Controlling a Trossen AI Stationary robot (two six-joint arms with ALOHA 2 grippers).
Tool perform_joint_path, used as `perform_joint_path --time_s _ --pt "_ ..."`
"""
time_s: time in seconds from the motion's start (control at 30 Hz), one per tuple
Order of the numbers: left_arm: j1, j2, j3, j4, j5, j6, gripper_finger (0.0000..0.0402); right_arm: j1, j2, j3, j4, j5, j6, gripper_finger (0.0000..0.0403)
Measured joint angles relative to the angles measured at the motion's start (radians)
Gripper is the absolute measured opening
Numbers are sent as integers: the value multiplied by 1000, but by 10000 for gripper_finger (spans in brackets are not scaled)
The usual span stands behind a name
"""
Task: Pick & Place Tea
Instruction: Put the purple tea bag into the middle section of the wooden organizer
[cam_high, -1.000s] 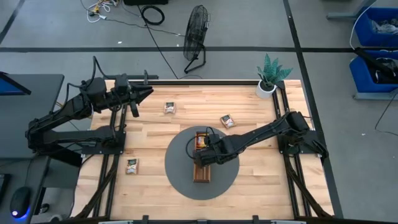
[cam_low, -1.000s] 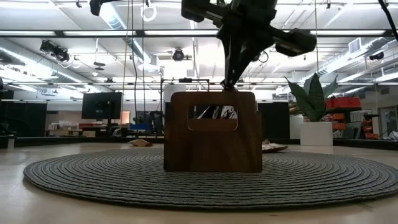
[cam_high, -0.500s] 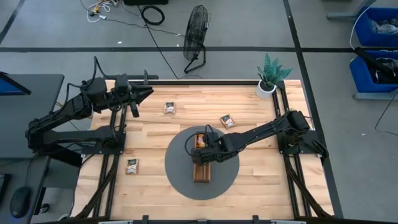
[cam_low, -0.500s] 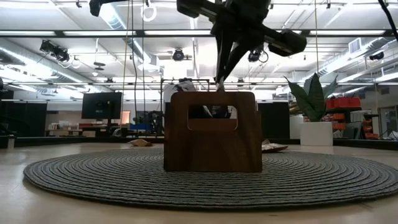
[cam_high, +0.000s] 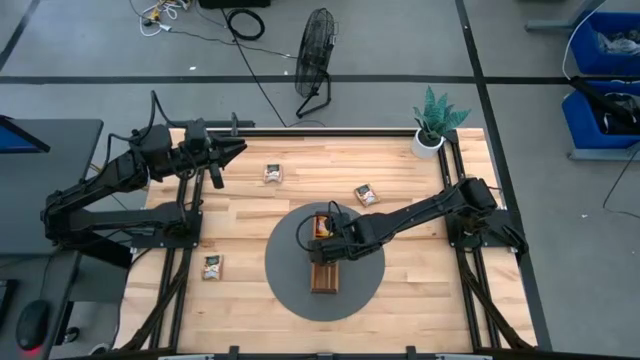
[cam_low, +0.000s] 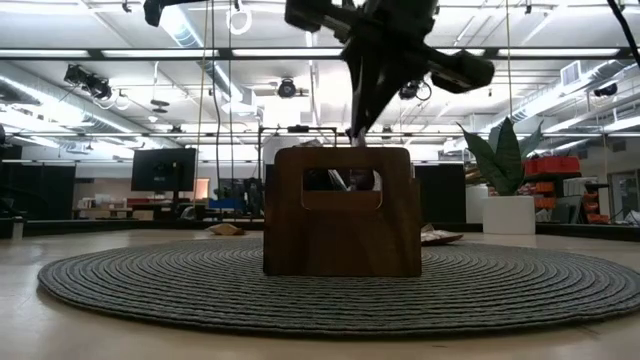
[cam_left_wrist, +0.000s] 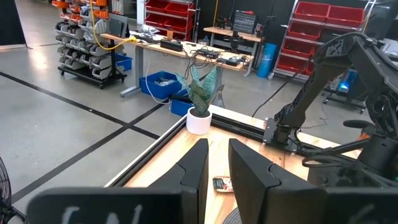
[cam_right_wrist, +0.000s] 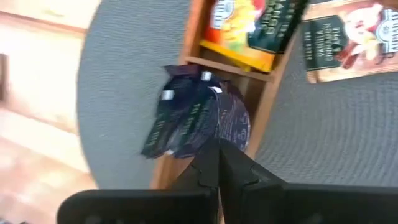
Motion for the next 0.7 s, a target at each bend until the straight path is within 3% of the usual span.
perform_joint_path --time_s 0.7 --pt "0 0 0 0 0 -1 64 -5 49 -3 1 -29 -47 0"
